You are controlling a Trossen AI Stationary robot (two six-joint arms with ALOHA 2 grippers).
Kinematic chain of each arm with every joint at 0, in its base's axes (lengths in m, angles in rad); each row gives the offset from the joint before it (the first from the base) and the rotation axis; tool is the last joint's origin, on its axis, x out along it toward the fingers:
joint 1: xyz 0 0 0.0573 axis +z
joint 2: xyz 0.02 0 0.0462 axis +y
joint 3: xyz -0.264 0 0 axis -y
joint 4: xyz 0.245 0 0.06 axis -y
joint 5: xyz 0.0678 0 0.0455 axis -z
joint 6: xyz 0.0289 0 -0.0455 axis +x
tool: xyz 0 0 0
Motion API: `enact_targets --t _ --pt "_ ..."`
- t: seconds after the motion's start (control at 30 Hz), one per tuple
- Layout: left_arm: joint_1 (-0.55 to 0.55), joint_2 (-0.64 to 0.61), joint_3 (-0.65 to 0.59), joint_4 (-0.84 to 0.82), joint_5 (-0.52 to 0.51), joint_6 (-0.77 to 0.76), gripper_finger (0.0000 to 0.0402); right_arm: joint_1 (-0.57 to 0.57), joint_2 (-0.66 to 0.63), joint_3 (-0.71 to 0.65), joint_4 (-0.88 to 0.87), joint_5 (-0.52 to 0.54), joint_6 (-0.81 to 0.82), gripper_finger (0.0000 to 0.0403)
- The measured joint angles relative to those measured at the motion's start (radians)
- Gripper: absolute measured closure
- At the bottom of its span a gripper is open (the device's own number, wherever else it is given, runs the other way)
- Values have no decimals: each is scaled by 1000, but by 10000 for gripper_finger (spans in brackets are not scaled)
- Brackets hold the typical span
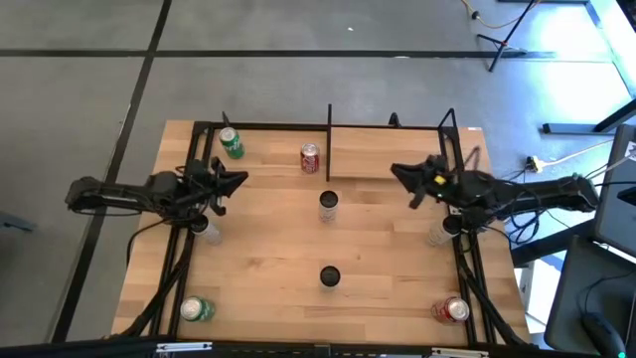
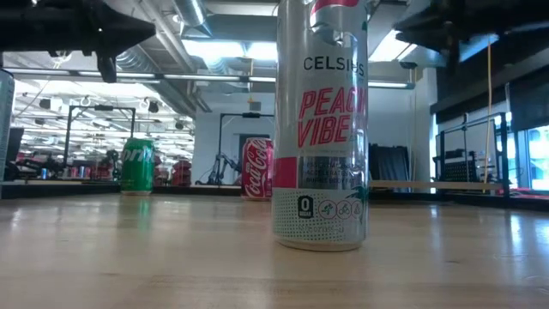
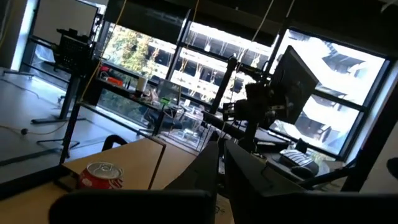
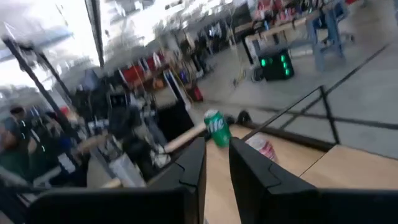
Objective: Place canned beverage on shelf
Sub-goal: Put the top white pink soda can on the shelf
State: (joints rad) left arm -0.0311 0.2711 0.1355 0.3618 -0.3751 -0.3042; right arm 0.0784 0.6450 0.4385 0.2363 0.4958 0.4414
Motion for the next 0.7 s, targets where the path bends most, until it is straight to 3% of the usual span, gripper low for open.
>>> enact_targets --t 0.13,0.23,0.43,0.57,0.7 --pt "0 74 27 -5 1 0 382 -3 176 111 1 0 -18 341" --pt "0 104 40 -5 18 0 382 -22 295 183 -19 -52 -34 310" --pt "0 116 49 -10 25 0 382 -61 518 357 -118 -245 -111 192" --pt "0 115 49 -10 29 -1 382 -60 673 491 -243 -261 -180 111" --pt "0 115 49 -10 56 -1 382 -59 801 608 -383 -263 -243 56"
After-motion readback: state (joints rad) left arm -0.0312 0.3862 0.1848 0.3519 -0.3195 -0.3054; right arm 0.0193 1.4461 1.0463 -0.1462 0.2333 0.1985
